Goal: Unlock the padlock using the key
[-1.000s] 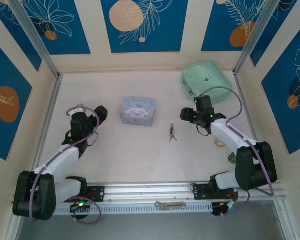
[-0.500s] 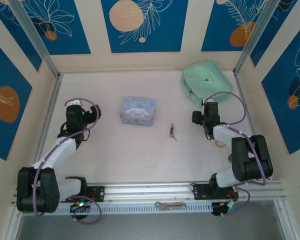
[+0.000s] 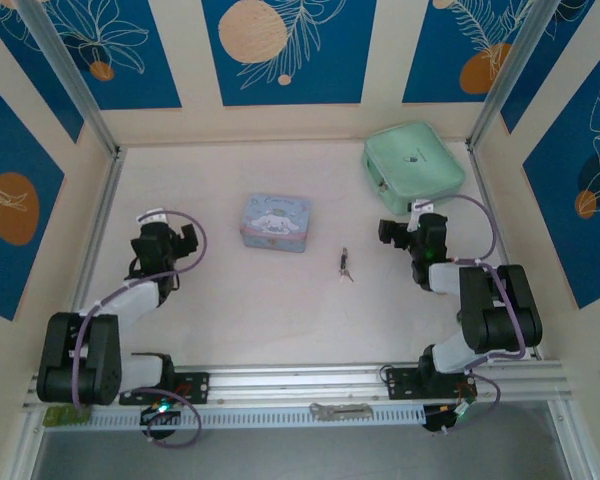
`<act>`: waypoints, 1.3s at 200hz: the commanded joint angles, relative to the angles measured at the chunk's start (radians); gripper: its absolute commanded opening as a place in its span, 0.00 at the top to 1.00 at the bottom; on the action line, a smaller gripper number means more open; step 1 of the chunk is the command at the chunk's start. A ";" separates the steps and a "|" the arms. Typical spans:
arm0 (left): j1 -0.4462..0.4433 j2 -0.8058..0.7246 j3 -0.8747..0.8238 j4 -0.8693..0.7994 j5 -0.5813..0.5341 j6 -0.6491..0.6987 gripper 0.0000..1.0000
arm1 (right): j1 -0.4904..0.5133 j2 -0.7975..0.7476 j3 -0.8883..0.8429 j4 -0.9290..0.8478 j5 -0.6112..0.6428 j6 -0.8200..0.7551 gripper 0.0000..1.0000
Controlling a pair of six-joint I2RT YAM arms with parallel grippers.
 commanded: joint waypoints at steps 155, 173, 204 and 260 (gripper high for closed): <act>-0.016 0.282 -0.111 0.602 0.101 0.217 0.01 | 0.009 0.008 -0.053 0.172 0.034 0.010 0.01; -0.023 0.287 -0.105 0.600 0.096 0.223 0.01 | 0.009 0.008 -0.054 0.172 0.034 0.010 0.01; -0.023 0.290 -0.105 0.605 0.094 0.224 0.01 | 0.008 0.008 -0.052 0.170 0.034 0.010 0.01; -0.023 0.289 -0.105 0.600 0.093 0.223 0.01 | -0.004 0.006 -0.052 0.166 0.007 0.015 0.01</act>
